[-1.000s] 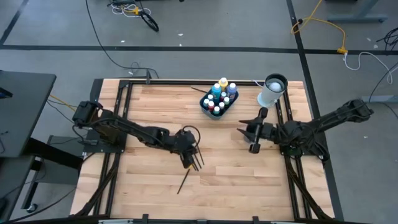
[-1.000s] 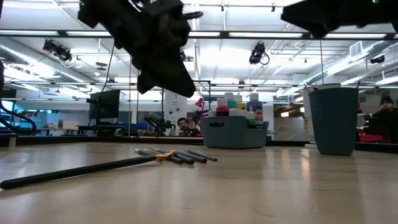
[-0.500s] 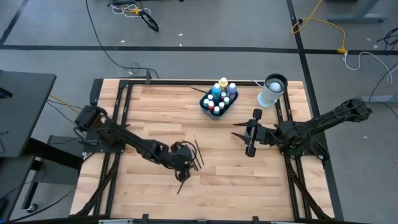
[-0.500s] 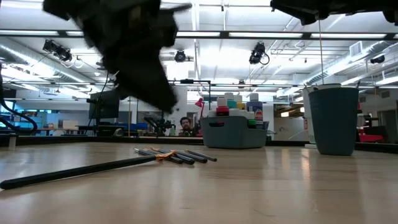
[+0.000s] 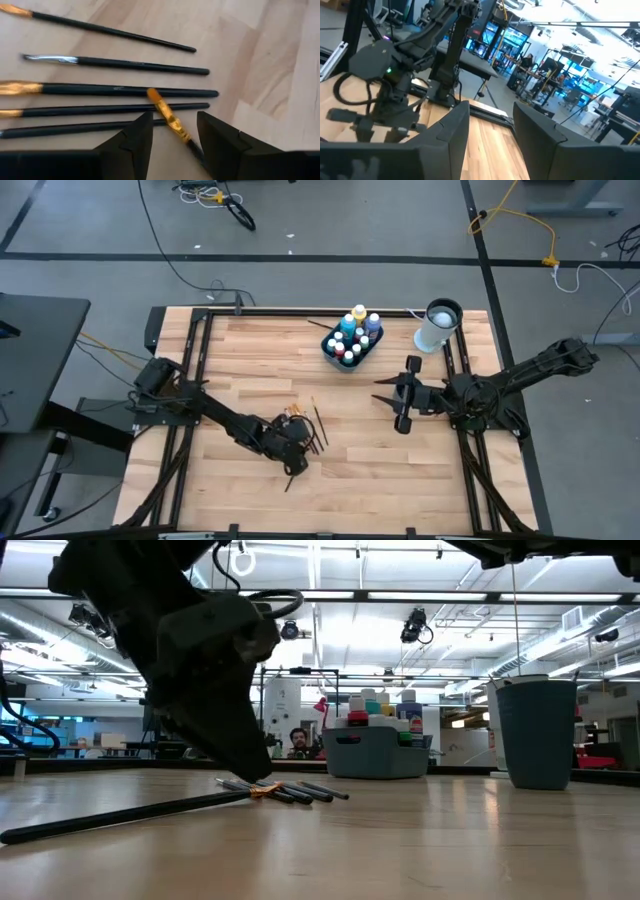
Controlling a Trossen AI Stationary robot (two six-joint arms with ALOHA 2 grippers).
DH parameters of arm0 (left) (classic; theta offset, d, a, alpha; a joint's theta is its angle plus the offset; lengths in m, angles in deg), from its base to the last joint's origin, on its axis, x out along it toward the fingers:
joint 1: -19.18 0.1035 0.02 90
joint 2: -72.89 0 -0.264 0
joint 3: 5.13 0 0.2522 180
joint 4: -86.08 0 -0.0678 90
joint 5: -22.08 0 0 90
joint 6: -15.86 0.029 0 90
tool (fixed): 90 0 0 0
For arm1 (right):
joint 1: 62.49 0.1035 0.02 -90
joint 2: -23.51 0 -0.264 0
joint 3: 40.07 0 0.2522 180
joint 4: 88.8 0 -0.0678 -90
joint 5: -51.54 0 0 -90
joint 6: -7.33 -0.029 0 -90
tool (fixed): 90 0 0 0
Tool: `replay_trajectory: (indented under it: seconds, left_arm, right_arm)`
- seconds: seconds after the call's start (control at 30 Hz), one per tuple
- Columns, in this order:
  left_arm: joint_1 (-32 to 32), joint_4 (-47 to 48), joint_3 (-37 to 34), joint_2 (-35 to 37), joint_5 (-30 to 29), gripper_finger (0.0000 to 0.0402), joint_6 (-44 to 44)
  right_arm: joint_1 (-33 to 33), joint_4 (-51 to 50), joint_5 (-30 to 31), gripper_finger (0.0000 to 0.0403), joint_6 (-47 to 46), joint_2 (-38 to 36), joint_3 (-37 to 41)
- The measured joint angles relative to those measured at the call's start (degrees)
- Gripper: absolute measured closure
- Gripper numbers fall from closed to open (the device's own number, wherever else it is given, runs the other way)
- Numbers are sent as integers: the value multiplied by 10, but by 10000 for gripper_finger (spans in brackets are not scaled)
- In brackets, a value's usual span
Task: Pick & Place Paint Supplies
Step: Put the golden paint brush into the blue cup
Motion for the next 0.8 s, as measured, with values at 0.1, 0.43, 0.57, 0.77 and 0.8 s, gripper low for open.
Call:
replay_trajectory:
  seconds: [0.1,0.43,0.57,0.77,0.8]
  left_arm:
    - [-1,-4,0,-6,1,241,-22]
    - [-5,-10,2,-37,-27,262,10]
    - [-3,-8,1,-38,-29,312,35]
    - [-2,-5,1,-38,-30,389,61]
    - [-2,-10,1,-39,-29,389,62]
  right_arm:
    - [0,0,0,245,0,0,0]
    - [0,-4,0,245,-2,0,0]
    - [0,-8,-1,245,-12,0,0]
    - [0,-10,-1,245,-41,0,0]
    - [0,-12,-1,245,-45,0,0]
